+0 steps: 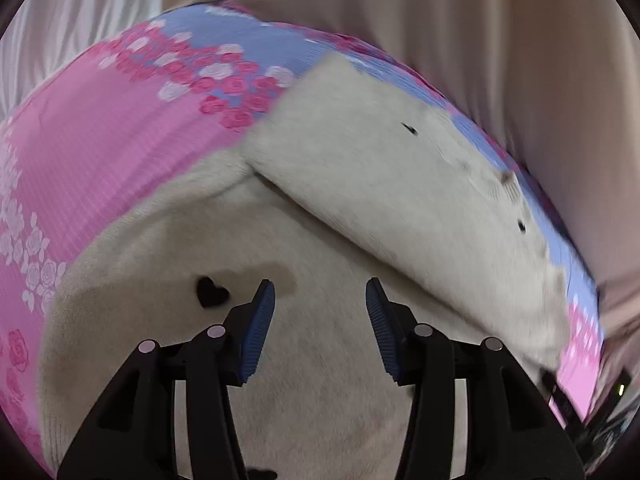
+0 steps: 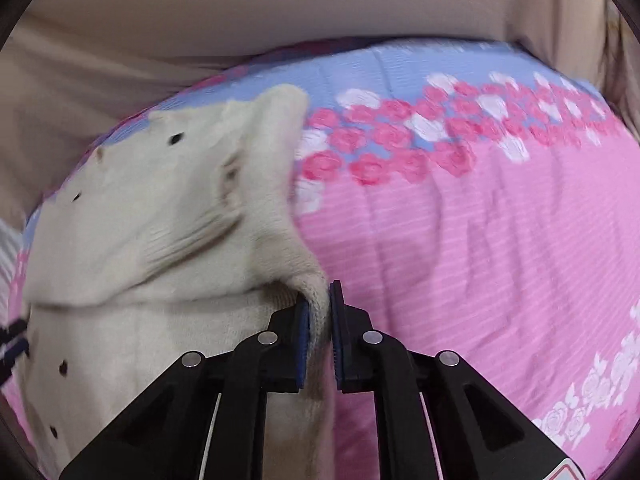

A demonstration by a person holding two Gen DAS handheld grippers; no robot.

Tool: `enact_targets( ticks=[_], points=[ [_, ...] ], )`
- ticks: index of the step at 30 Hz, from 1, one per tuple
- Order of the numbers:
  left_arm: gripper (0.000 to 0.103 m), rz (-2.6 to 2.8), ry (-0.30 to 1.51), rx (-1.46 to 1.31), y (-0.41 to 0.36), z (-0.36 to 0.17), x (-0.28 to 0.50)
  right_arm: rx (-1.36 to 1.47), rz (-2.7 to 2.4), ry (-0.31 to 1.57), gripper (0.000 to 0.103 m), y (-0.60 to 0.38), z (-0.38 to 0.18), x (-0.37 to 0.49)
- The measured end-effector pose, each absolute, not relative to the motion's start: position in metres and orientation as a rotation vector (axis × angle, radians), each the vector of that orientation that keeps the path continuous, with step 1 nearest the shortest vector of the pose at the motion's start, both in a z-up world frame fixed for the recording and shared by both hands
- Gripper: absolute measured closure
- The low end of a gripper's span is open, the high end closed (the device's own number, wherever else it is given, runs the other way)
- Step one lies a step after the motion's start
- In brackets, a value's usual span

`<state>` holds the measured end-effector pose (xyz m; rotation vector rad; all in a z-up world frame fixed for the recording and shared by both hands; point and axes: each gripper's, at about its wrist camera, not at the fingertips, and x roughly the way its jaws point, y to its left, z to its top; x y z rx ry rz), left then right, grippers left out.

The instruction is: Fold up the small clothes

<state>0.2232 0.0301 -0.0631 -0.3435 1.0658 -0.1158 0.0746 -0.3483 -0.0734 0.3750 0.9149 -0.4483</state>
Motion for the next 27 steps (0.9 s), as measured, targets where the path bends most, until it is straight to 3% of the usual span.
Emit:
enact_targets(
  ticks=[6,7,8,9,11,13,15,17,20,22,23,24,27],
  points=[
    [0.059,-0.076,1.052,-0.620,0.079,-0.075,0.270,0.316,-0.385,0.858,0.080,-0.307,-0.044,0.058],
    [0.063,-0.063,1.058,-0.636,0.084,-0.079,0.276,0.312,-0.368,0.860,0.078,-0.296,-0.041,0.053],
    [0.078,-0.050,1.060,-0.646,0.091,-0.084,0.285,0.308,-0.356,0.865,0.076,-0.288,-0.040,0.050],
    [0.085,-0.040,1.057,-0.646,0.094,-0.086,0.289,0.304,-0.343,0.871,0.076,-0.280,-0.039,0.049],
    [0.089,-0.012,1.020,-0.666,0.107,-0.084,0.293,0.297,-0.322,0.879,0.076,-0.265,-0.039,0.046],
    [0.102,0.054,0.977,-0.630,0.117,-0.077,0.291,0.304,-0.304,0.878,0.075,-0.255,-0.037,0.046],
    [0.102,0.172,0.934,-0.558,0.130,-0.074,0.288,0.282,-0.302,0.898,0.065,-0.250,-0.043,0.052],
    [0.101,0.168,1.002,-0.587,0.143,-0.091,0.293,0.263,-0.315,0.951,0.065,-0.248,-0.054,0.059],
    [0.098,0.101,0.957,-0.591,0.147,-0.065,0.287,0.314,-0.347,0.868,0.064,-0.259,-0.037,0.058],
    [0.081,0.039,0.939,-0.574,0.137,-0.048,0.288,0.311,-0.372,0.848,0.059,-0.269,-0.033,0.064],
    [0.065,0.012,0.954,-0.553,0.127,-0.044,0.292,0.313,-0.381,0.844,0.059,-0.275,-0.034,0.069],
    [0.061,-0.007,0.970,-0.540,0.120,-0.043,0.297,0.318,-0.388,0.843,0.059,-0.279,-0.035,0.072],
    [0.061,-0.084,1.039,-0.527,0.092,-0.056,0.306,0.381,-0.417,0.831,0.059,-0.299,-0.042,0.080]
  ],
)
